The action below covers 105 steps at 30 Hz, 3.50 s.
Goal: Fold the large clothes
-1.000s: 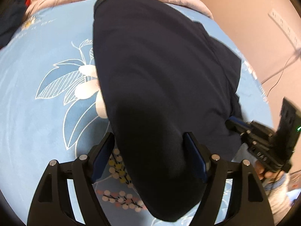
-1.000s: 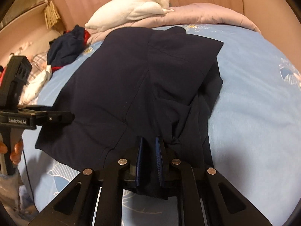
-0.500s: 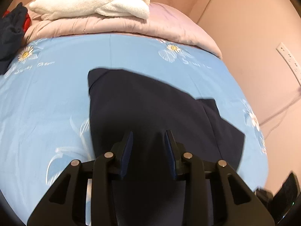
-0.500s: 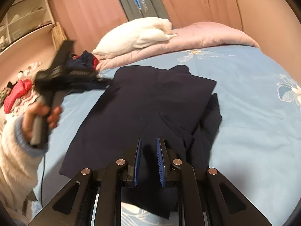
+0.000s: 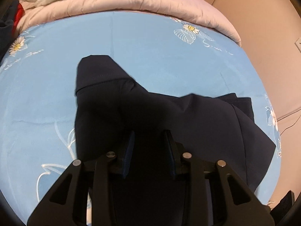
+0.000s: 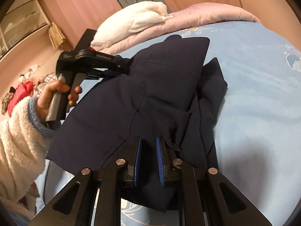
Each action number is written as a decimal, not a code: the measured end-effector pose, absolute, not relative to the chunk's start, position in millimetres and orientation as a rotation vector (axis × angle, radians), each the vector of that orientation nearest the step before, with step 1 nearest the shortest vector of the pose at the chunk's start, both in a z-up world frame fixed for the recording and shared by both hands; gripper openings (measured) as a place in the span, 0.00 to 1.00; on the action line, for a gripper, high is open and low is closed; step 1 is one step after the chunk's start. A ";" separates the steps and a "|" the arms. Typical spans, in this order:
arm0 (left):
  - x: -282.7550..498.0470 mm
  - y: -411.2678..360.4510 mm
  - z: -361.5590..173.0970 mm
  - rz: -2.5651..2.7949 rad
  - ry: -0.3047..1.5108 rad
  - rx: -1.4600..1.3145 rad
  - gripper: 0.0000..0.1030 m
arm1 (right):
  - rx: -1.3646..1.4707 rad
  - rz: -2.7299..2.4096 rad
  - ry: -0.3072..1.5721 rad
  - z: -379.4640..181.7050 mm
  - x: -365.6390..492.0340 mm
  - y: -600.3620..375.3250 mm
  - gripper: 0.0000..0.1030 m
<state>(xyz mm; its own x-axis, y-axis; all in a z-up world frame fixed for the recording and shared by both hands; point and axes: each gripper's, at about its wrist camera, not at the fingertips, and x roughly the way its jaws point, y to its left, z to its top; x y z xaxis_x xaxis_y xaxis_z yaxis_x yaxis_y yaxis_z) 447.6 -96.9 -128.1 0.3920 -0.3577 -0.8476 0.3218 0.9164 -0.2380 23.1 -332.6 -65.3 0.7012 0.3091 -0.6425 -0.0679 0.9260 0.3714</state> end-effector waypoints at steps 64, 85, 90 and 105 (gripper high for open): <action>231.4 -21.9 -127.3 -0.600 0.954 -0.117 0.88 | 0.546 0.118 0.794 -46.6 0.9 -353.0 0.80; 336.4 -21.0 -178.5 -0.764 1.162 -0.550 0.90 | 0.763 0.229 0.862 -79.2 67.6 -389.9 0.96; 344.9 -30.2 -176.9 -0.783 1.163 -0.535 0.92 | 0.772 0.272 0.876 -80.0 77.9 -391.7 0.97; 341.2 -65.0 -173.2 -0.784 1.177 -0.399 0.99 | 0.628 0.327 0.885 -79.2 106.0 -372.2 0.98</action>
